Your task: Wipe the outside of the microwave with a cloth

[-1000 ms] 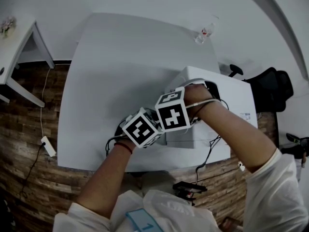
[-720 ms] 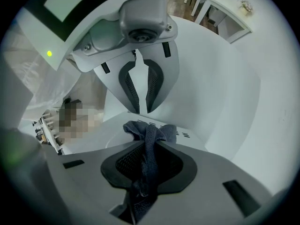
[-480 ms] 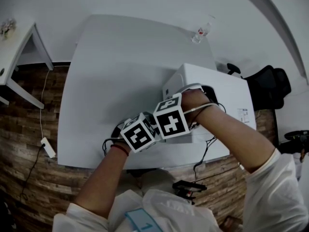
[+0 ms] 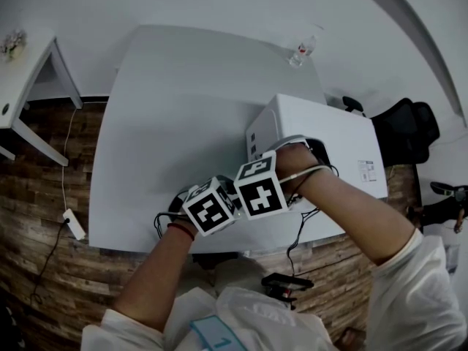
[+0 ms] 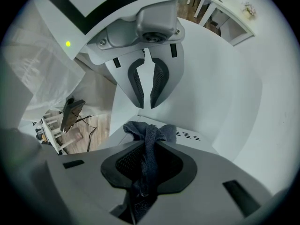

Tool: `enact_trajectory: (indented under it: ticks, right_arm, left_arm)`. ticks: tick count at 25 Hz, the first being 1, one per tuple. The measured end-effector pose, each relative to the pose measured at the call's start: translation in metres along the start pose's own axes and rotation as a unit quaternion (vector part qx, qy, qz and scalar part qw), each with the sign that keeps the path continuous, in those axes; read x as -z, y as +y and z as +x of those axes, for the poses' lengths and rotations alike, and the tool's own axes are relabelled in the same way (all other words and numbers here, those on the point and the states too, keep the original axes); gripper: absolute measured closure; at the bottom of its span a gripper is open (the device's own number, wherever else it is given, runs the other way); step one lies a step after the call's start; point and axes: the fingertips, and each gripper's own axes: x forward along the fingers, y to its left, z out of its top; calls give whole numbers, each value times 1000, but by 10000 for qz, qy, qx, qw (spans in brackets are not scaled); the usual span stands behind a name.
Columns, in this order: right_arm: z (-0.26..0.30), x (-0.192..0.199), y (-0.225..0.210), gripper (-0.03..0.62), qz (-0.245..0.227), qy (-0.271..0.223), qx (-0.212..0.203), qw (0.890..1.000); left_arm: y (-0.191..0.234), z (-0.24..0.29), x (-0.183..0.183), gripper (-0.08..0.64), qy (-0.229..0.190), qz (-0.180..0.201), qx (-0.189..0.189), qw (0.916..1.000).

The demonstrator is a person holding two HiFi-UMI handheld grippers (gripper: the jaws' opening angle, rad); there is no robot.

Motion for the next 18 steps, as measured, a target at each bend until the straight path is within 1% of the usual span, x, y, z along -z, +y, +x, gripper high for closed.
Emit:
enact_trajectory:
  ticks: [18]
  right_arm:
    - [-2,-12,31,508,-89,20,-114,9999]
  left_arm:
    - [-13,-7,0,499,7,192,130,9997]
